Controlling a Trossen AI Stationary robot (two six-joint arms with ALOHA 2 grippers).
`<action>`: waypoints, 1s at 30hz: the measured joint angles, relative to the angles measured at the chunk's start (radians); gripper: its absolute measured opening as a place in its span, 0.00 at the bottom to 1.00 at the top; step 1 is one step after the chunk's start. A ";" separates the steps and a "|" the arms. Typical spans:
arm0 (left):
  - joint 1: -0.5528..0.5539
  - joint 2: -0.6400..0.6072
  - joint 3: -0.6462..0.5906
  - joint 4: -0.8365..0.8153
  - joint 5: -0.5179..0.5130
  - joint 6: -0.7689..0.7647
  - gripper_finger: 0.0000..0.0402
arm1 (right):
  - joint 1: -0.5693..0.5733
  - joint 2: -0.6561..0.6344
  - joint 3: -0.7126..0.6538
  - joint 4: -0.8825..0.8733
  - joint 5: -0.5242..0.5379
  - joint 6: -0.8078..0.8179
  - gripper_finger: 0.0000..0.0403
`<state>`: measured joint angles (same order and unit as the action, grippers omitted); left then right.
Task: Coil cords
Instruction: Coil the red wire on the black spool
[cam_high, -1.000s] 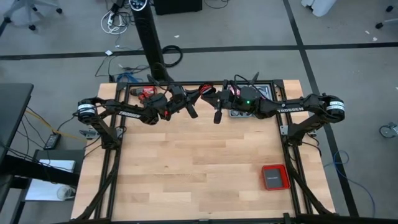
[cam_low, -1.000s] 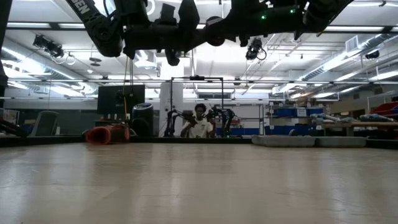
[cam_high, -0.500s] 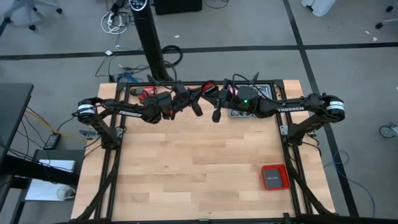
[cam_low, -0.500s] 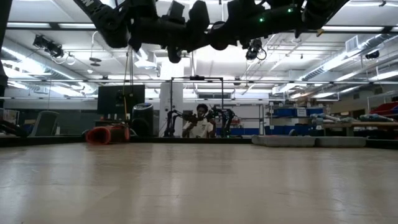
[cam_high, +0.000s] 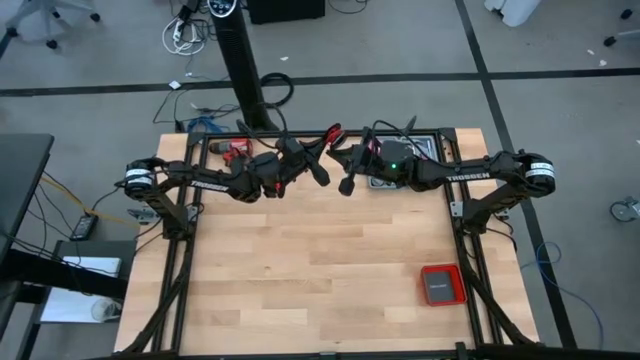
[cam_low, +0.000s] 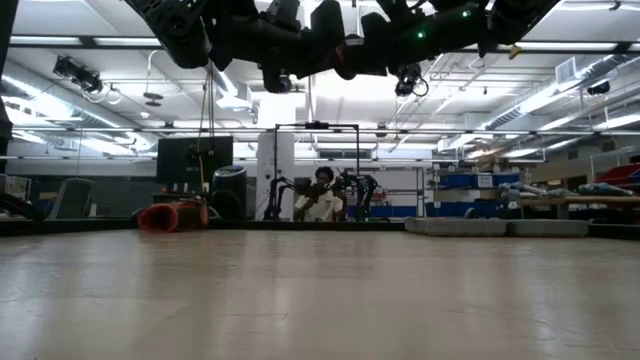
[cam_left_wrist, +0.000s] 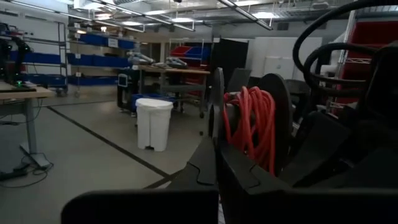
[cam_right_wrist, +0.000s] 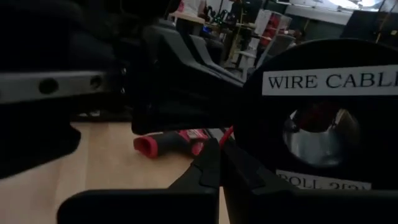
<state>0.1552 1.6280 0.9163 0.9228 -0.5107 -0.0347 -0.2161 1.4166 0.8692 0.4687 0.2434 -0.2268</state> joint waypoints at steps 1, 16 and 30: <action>0.000 0.000 0.000 0.000 -0.003 0.000 0.00 | 0.000 0.000 0.000 -0.004 0.004 -0.015 0.01; -0.010 0.000 0.000 -0.023 -0.026 -0.026 0.00 | -0.016 0.000 0.000 -0.098 0.070 -0.073 0.16; -0.013 0.000 -0.001 -0.037 -0.045 0.004 0.00 | -0.015 -0.045 -0.091 -0.196 0.057 -0.032 0.21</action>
<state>0.1421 1.6279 0.9157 0.8854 -0.5556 -0.0306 -0.2310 1.3717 0.7783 0.2725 0.3003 -0.2586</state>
